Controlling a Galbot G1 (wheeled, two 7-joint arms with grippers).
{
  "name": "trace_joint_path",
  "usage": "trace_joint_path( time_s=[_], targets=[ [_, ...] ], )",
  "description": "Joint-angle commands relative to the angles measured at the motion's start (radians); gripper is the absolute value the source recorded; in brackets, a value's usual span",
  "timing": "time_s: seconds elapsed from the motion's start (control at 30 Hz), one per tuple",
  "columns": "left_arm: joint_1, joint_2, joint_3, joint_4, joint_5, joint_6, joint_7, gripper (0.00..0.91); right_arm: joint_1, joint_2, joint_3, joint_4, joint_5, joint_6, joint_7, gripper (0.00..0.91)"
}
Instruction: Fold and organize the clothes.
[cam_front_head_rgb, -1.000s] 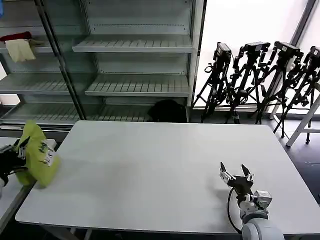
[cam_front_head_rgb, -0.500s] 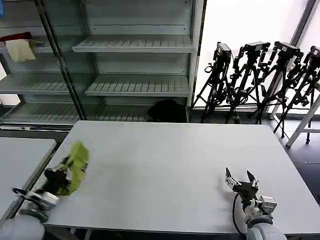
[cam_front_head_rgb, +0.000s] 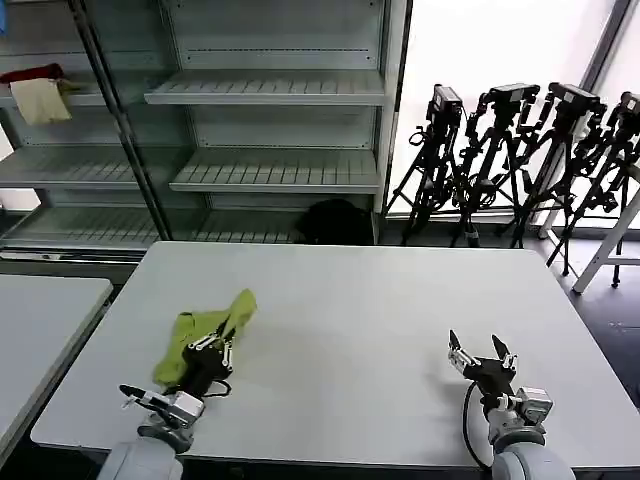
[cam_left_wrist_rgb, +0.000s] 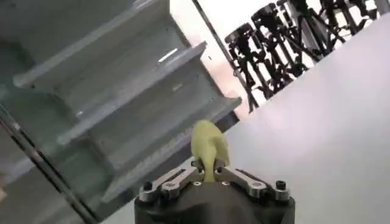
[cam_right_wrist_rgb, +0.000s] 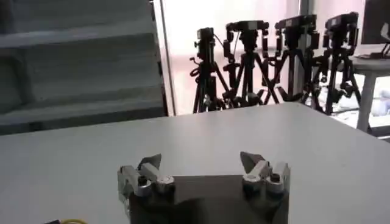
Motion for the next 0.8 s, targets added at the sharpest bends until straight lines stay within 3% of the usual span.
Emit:
trace_joint_path(
  time_s=[0.03, 0.07, 0.5, 0.7, 0.8],
  targets=[
    [-0.059, -0.053, 0.25, 0.012, -0.071, 0.115, -0.091, 0.191, -0.002, 0.013, -0.043, 0.037, -0.028, -0.027, -0.009, 0.907],
    [-0.066, -0.056, 0.265, 0.017, -0.07, 0.12, -0.093, 0.907, -0.002, 0.015, -0.049, 0.046, -0.028, -0.038, -0.011, 0.907],
    [-0.132, -0.062, 0.336, -0.098, -0.272, 0.14, -0.134, 0.907, 0.015, 0.058, -0.226, 0.097, -0.099, -0.105, -0.011, 0.907],
    [-0.127, 0.0, 0.186, -0.171, -0.341, 0.144, -0.131, 0.907, 0.025, 0.083, -0.348, 0.104, -0.062, -0.182, -0.005, 0.907],
    [-0.11, 0.039, 0.069, -0.172, -0.372, 0.14, -0.131, 0.907, 0.042, 0.091, -0.421, 0.085, -0.004, -0.2, 0.033, 0.907]
  ],
)
